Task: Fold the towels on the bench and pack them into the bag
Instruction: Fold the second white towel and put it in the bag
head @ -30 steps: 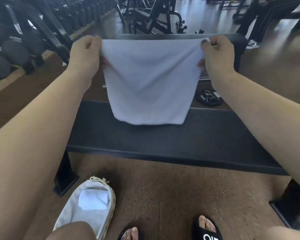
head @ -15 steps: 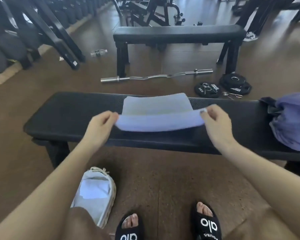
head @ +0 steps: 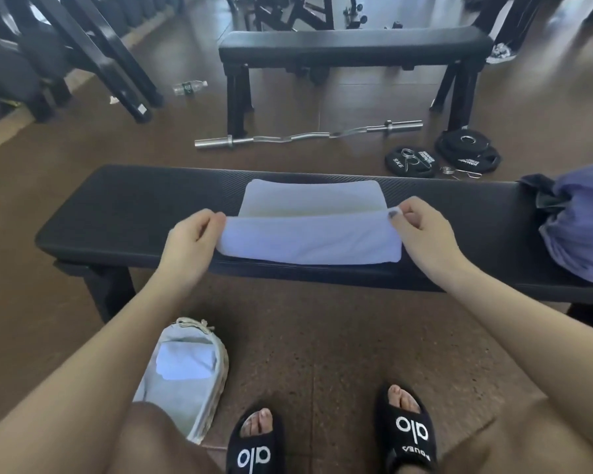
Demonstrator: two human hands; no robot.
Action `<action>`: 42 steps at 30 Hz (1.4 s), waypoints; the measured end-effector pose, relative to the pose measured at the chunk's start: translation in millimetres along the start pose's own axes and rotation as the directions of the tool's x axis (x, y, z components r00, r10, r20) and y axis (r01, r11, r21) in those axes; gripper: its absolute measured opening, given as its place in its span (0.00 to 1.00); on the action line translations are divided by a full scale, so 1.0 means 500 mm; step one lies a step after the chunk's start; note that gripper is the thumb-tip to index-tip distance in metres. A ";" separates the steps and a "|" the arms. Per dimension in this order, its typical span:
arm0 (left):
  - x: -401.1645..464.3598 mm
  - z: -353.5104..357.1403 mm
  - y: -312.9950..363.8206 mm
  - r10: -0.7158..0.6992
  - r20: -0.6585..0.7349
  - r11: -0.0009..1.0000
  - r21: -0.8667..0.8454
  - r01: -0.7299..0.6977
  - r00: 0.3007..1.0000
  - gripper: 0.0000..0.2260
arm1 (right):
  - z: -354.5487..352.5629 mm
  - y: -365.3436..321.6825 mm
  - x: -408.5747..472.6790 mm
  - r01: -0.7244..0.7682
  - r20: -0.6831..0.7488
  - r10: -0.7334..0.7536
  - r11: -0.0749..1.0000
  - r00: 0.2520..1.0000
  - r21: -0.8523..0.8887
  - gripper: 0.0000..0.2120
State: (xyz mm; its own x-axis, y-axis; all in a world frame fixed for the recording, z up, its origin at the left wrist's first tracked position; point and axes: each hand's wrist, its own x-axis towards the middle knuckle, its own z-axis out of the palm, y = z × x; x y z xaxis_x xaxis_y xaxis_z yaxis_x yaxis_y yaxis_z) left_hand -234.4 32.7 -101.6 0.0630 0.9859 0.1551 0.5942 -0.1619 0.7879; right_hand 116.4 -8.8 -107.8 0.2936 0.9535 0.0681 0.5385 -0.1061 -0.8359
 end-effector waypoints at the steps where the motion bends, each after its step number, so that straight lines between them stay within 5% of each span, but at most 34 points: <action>1: 0.018 0.003 0.007 -0.007 -0.025 1.000 0.001 0.007 1.000 0.20 | 0.006 -0.004 0.010 -0.003 -0.023 0.003 1.000 1.000 0.014 0.12; 10: 0.180 0.069 0.015 -0.122 -0.103 0.987 0.091 0.131 0.987 0.18 | 0.068 -0.004 0.145 -0.115 -0.115 0.116 0.993 0.987 0.019 0.12; 28: 0.293 0.166 -0.068 -0.137 -0.107 0.952 0.259 0.161 0.985 0.19 | 0.118 0.055 0.259 -0.219 -0.161 0.171 0.905 0.972 -0.365 0.10; 35: 0.302 0.167 -0.050 -0.145 -0.137 0.883 0.428 0.190 0.980 0.16 | 0.119 0.036 0.262 -0.167 -0.129 0.109 0.725 0.986 -0.668 0.10; 37: 0.294 0.164 -0.031 -0.054 -0.153 0.848 0.514 0.126 0.987 0.17 | 0.119 0.030 0.255 -0.108 -0.147 -0.004 0.656 0.989 -0.747 0.12; 39: 0.270 0.172 -0.003 0.215 -0.113 0.756 0.648 -0.092 0.970 0.21 | 0.123 0.024 0.244 0.041 -0.135 -0.275 0.549 0.952 -0.835 0.14; 42: 0.209 0.225 0.052 0.465 0.197 0.612 0.633 -0.474 0.863 0.23 | 0.167 0.002 0.207 0.433 0.101 -0.561 0.499 0.822 -0.751 0.14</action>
State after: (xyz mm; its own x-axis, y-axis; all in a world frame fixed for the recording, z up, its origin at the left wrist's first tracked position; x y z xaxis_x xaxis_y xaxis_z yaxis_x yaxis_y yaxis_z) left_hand -122.2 136.2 -131.8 0.4884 0.7842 0.3826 0.8413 -0.5396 0.0320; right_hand 81.2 113.3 -147.1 -0.1408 0.8714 0.4699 0.9887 0.1484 0.0211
